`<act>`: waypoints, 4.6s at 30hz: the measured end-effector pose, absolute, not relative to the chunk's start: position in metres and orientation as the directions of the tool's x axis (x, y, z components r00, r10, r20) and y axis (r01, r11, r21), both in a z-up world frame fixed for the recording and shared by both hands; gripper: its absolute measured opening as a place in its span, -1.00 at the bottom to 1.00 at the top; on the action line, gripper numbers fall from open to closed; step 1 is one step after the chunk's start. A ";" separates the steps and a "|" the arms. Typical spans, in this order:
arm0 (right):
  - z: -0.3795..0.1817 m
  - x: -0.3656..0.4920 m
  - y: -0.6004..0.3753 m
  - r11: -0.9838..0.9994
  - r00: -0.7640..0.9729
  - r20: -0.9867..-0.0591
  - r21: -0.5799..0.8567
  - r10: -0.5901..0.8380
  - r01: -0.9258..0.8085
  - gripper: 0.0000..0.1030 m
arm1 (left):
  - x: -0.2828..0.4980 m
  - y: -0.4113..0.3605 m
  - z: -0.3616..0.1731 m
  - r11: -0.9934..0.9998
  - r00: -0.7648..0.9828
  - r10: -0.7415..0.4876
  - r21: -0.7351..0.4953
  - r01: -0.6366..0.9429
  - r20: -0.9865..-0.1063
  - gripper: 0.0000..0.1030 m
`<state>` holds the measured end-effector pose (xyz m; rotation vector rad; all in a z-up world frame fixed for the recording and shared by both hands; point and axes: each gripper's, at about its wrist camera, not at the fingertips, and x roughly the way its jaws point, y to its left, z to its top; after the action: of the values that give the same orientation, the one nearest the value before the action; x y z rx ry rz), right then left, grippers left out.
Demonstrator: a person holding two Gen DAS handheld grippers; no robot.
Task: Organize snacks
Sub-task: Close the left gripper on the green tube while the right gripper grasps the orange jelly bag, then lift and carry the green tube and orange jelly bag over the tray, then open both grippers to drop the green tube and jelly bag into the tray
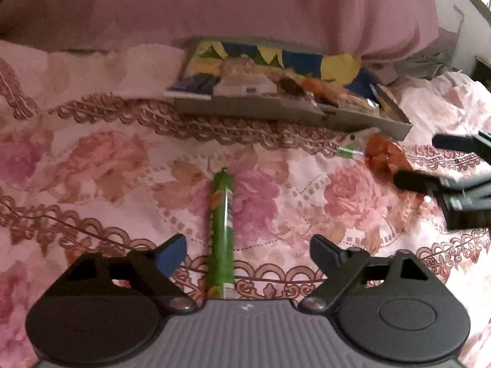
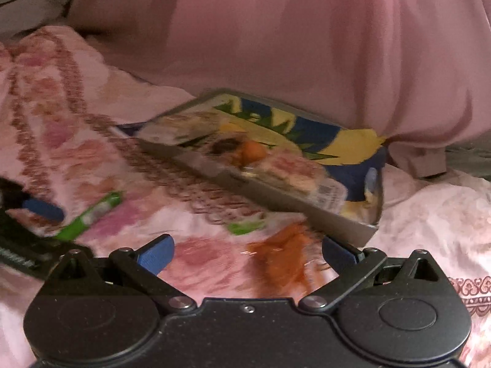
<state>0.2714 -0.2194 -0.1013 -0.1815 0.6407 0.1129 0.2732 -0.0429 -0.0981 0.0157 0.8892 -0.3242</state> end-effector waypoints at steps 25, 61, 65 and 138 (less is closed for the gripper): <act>-0.147 0.308 -0.214 0.975 0.685 -0.710 0.012 0.165 -0.223 0.57 | 0.289 -0.024 -0.106 0.941 0.537 -0.338 -0.278 0.192 -0.773 -0.23; -0.132 0.287 -0.180 0.973 0.709 -0.679 0.035 0.190 -0.227 -0.05 | 0.289 -0.031 -0.101 0.928 0.547 -0.365 -0.341 0.150 -0.754 -0.63; -0.124 0.282 -0.181 0.974 0.721 -0.664 0.045 0.197 -0.224 -0.05 | 0.286 -0.028 -0.094 0.918 0.565 -0.383 -0.367 0.147 -0.731 -0.63; -0.004 0.254 -0.291 0.967 0.938 -0.344 0.218 -0.048 0.129 0.97 | 0.327 -0.099 0.046 0.958 0.820 -0.276 -0.210 0.194 -0.502 0.99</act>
<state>0.2543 -0.2908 -0.0036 0.2413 0.3434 -0.0913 0.3267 -0.0993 0.0457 -0.1520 0.5568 -0.2510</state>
